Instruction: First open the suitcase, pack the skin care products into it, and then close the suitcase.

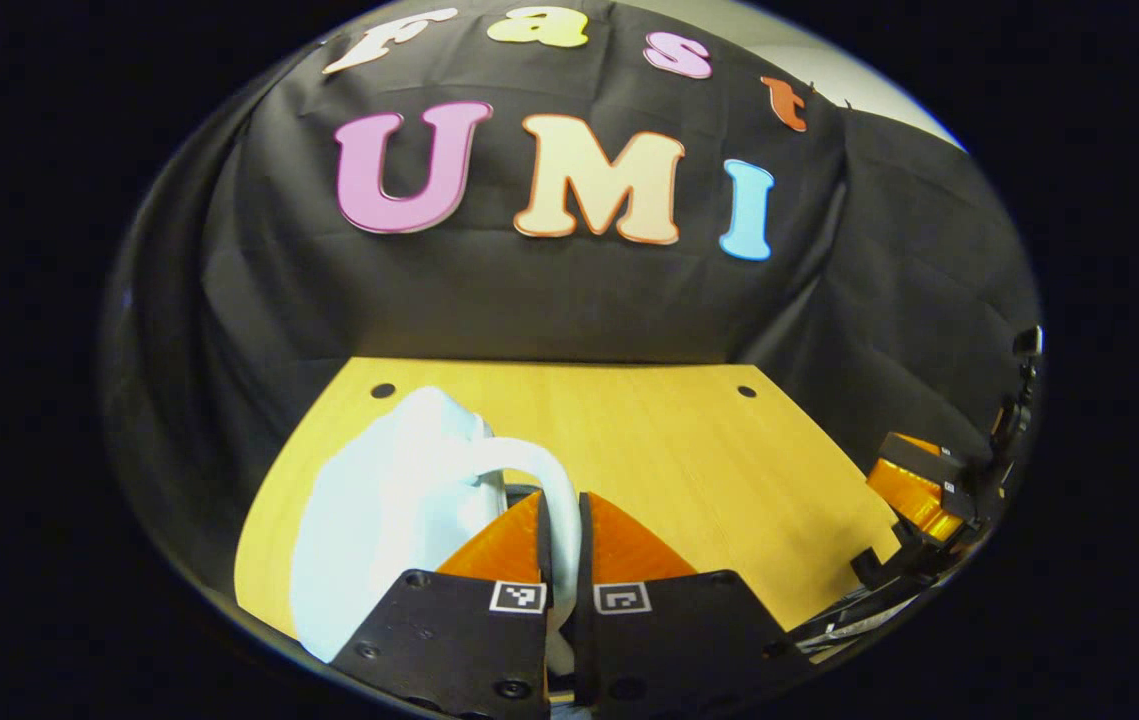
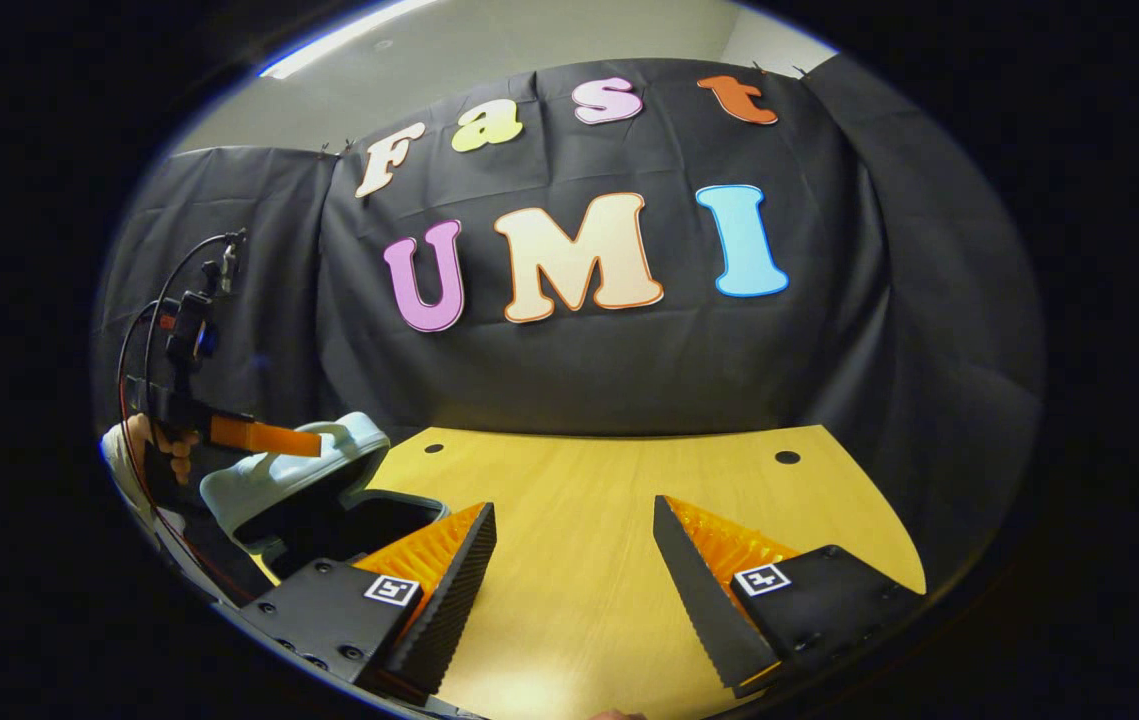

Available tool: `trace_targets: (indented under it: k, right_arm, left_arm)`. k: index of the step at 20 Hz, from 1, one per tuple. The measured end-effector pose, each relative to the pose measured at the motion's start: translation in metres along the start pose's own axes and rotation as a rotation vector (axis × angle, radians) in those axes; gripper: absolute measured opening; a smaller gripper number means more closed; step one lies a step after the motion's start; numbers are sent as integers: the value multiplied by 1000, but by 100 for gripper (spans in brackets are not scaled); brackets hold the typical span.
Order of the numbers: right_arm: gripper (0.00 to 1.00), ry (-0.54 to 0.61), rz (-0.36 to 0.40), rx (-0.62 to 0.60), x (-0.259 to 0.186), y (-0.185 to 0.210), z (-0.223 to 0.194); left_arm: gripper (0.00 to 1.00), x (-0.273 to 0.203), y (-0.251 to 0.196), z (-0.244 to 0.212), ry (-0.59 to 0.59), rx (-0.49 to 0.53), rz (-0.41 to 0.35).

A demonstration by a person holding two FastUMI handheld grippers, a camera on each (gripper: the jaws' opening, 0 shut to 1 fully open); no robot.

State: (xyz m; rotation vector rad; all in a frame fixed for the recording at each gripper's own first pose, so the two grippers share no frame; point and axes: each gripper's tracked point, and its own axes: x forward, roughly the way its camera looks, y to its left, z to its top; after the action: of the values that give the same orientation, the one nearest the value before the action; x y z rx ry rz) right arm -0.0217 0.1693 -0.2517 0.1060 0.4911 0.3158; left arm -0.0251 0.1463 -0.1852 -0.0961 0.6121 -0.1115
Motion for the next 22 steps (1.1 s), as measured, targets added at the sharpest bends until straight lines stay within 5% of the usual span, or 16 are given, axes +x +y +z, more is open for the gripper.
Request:
trace_targets:
  k: [5, 9, 12, 15, 17, 19, 22]
  right_arm:
    - [98, -8, -32, -17, -7, -15, 7]
    - [98, -41, -52, -33, -12, -30, 21]
    - [98, -63, -59, -16, -16, -43, 31]
    - [98, -131, -86, -23, -19, -62, 61]
    - [98, -209, -103, -40, -25, -74, 93]
    - [98, -285, -106, -66, -35, -79, 121]
    - [97, -350, -116, -75, -47, -80, 154]
  left_arm:
    - [6, 24, -26, -35, 57, -11, -71]
    - [19, 37, -42, -46, 66, 18, -74]
    - [73, 40, -65, -28, -1, 28, -64]
    - [77, 33, -78, 13, -144, 43, 53]
    - [99, 21, -88, 47, -267, 76, 148]
    - [98, 7, -106, 70, -353, 82, 199]
    - [98, -7, -146, 91, -401, 66, 145]
